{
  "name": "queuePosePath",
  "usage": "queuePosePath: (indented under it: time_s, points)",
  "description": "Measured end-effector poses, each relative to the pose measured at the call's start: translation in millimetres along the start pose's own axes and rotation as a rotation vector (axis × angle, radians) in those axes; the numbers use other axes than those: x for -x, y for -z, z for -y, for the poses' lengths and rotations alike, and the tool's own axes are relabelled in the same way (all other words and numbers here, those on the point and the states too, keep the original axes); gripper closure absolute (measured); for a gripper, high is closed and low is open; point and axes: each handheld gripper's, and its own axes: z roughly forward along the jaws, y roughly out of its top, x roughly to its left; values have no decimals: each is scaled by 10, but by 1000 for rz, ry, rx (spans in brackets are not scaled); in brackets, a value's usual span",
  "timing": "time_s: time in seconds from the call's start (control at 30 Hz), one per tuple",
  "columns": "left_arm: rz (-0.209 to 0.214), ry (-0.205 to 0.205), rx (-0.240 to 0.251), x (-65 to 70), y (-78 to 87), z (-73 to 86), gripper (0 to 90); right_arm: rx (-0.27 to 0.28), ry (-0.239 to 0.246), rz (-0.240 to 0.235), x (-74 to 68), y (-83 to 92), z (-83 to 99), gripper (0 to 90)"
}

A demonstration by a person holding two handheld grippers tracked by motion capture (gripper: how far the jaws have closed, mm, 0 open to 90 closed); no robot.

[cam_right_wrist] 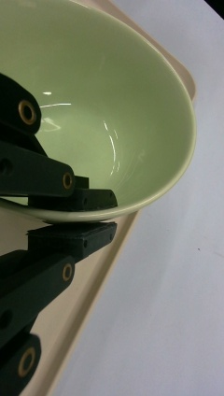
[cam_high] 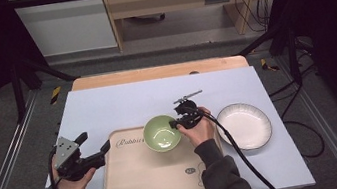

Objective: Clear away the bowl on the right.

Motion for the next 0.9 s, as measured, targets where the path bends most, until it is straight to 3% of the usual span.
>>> queuePosePath:
  time_s: [0.9]
  points:
    - [0,0,-4,2,-6,5,174,-35,-12,4,15,-118,33,831]
